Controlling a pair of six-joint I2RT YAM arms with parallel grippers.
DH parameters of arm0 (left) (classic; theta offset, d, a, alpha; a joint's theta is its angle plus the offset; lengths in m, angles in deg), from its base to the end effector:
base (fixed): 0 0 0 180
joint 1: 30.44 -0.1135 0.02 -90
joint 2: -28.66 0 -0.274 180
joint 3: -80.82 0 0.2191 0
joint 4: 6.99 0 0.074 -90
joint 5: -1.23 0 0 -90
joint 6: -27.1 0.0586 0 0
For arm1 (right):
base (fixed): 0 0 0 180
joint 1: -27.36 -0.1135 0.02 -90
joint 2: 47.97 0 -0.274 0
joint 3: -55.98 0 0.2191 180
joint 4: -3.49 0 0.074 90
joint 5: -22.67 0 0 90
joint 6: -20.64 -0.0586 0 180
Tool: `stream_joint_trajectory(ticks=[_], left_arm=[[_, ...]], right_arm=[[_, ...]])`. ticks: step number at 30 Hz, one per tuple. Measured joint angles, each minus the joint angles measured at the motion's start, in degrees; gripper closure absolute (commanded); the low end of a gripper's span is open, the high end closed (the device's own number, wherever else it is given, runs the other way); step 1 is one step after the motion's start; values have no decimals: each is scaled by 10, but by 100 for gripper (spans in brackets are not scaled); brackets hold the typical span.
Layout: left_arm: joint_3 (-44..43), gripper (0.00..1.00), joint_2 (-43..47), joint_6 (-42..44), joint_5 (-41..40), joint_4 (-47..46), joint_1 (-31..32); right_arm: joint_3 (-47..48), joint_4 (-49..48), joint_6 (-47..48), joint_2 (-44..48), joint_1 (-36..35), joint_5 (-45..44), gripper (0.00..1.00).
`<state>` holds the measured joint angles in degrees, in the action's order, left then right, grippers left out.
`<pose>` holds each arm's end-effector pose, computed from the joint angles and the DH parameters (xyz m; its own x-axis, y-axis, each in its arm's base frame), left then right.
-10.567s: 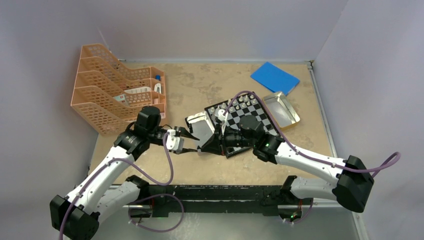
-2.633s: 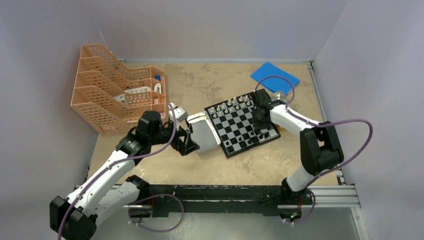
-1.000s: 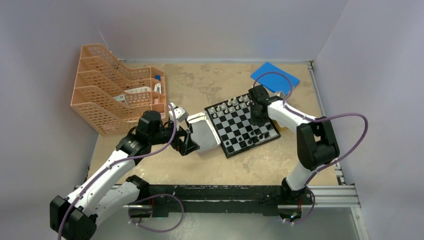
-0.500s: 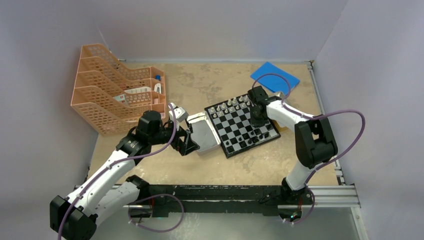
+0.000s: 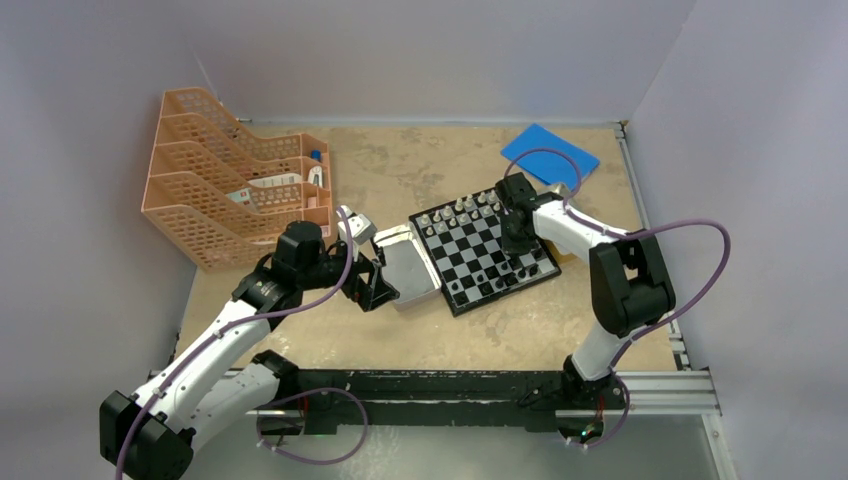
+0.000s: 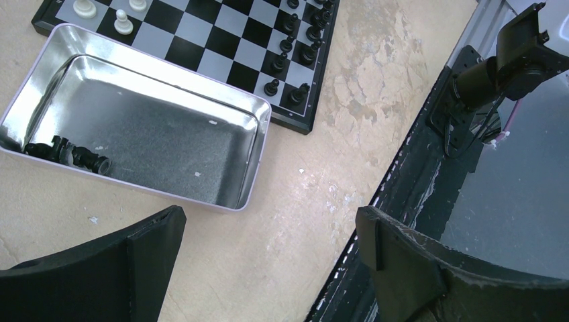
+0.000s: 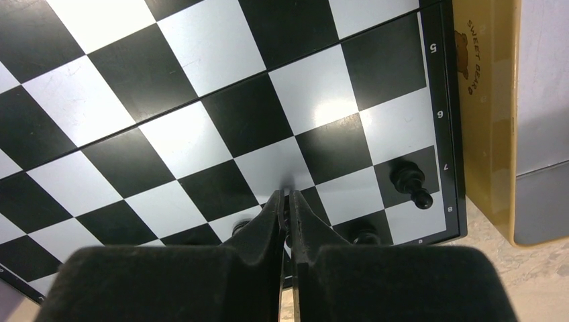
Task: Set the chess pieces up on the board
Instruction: Adjust the chess piece on the chessboard, then pick up the chess piece from the storage box.
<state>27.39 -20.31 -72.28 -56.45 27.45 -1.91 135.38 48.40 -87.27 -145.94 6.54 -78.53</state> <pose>0.1305 -0.1066 0.2755 -0.5652 0.1505 -0.8111 0.7281 0.5532 -0.4048 0.3073 0.1047 0.1974 -0.8781 -0.0112 -0.4783 0.0026 0.9996 -0.0281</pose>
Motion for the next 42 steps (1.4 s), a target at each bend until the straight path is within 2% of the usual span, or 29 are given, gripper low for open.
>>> stream_joint_trajectory(ticks=[11, 17, 22, 27, 28, 33, 38, 42], left_arm=[[0, 0, 0, 0, 0, 0, 0], [0, 0, 0, 0, -6, 0, 0], [-26, 0, -7, -1, -38, 24, 0], [-73, 2, -29, 6, -93, 37, 0], [-85, 4, -40, 12, -104, 38, 0], [-163, 31, -144, 56, -151, 43, 0], [-232, 45, -283, 92, -209, 50, 0], [-295, 54, -383, 129, -224, 65, 0]], right_arm=[[0, 7, 0, 0, 0, -3, 91], [14, 7, 0, 0, 0, -14, 81], [56, -14, 2, 8, 0, -18, 67], [57, -46, 11, 74, 0, -12, 42], [56, -60, 12, 93, 0, -9, 38], [10, -157, 17, 207, 0, 37, 18], [-54, -247, 7, 299, 0, 93, 11], [-85, -299, -6, 342, 0, 131, 5]])
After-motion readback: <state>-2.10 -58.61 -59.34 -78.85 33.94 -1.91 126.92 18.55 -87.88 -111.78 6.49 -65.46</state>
